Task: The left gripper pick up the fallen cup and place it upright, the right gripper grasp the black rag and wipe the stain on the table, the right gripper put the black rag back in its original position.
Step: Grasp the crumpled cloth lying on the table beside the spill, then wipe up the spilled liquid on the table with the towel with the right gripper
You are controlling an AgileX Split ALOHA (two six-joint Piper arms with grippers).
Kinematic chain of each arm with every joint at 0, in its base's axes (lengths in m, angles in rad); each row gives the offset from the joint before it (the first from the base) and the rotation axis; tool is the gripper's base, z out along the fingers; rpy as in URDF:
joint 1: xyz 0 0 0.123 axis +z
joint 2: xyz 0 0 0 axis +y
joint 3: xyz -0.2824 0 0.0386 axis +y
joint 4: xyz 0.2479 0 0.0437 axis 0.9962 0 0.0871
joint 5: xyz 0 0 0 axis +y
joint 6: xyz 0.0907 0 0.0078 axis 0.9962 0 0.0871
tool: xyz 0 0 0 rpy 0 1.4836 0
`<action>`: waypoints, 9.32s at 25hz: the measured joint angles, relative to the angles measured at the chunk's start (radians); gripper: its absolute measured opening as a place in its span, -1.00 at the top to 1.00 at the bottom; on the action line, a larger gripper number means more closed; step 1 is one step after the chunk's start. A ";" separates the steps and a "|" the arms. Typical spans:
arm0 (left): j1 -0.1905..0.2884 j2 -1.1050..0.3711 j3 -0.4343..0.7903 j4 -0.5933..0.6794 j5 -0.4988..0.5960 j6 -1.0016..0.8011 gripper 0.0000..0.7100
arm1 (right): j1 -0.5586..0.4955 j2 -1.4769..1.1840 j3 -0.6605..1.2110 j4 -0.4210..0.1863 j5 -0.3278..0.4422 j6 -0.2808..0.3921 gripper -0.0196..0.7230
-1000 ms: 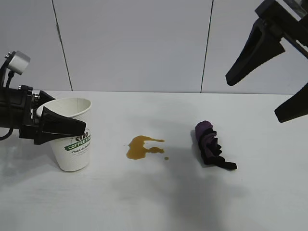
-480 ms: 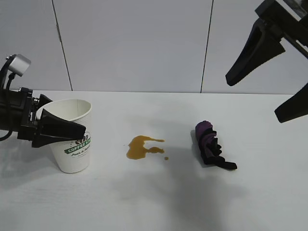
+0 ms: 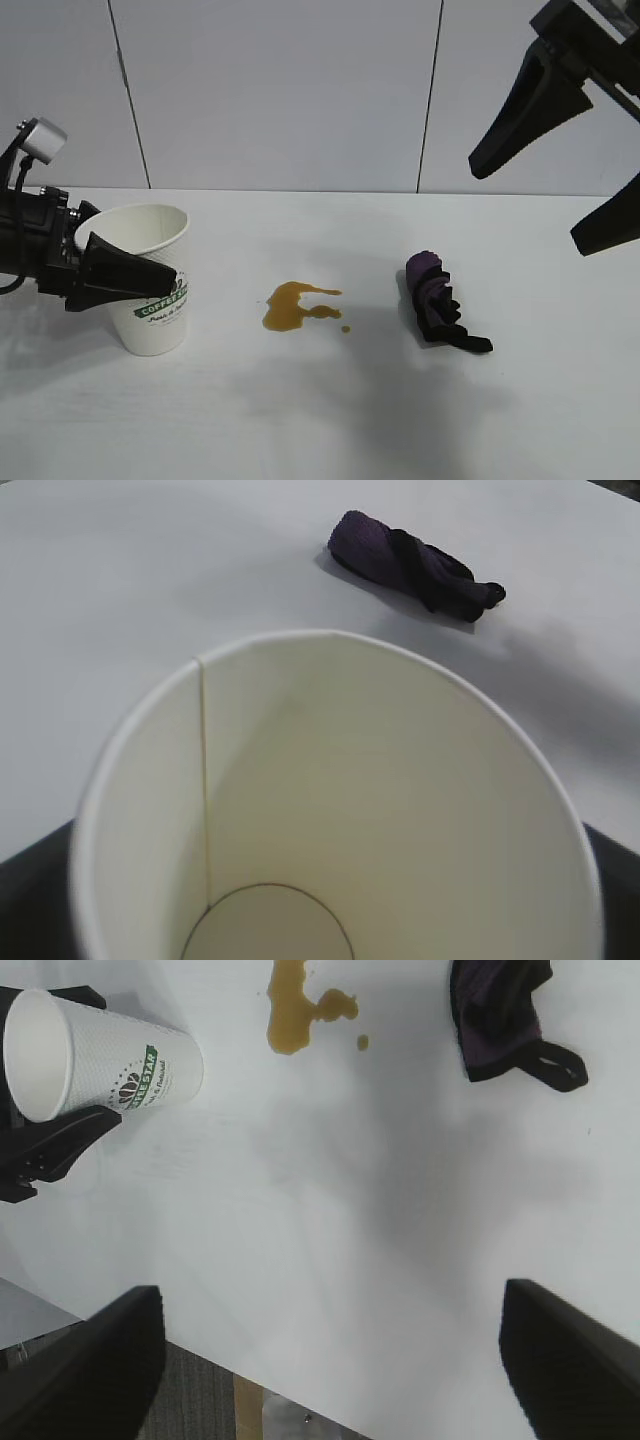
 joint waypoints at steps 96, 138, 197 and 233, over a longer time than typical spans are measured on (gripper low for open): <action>0.008 -2.024 0.337 1.636 0.184 -2.469 -0.95 | 0.000 0.000 0.000 0.000 0.007 -0.026 -0.75; -0.009 -2.076 0.396 1.589 0.139 -2.469 -0.95 | 0.000 0.277 -0.358 -0.281 0.093 0.082 -0.75; -0.009 -2.076 0.396 1.589 0.139 -2.469 -0.96 | 0.208 0.779 -0.803 -0.431 0.128 0.229 0.66; -0.009 -2.076 0.396 1.589 0.139 -2.469 -0.96 | 0.535 0.885 -0.804 -0.442 -0.175 0.332 0.66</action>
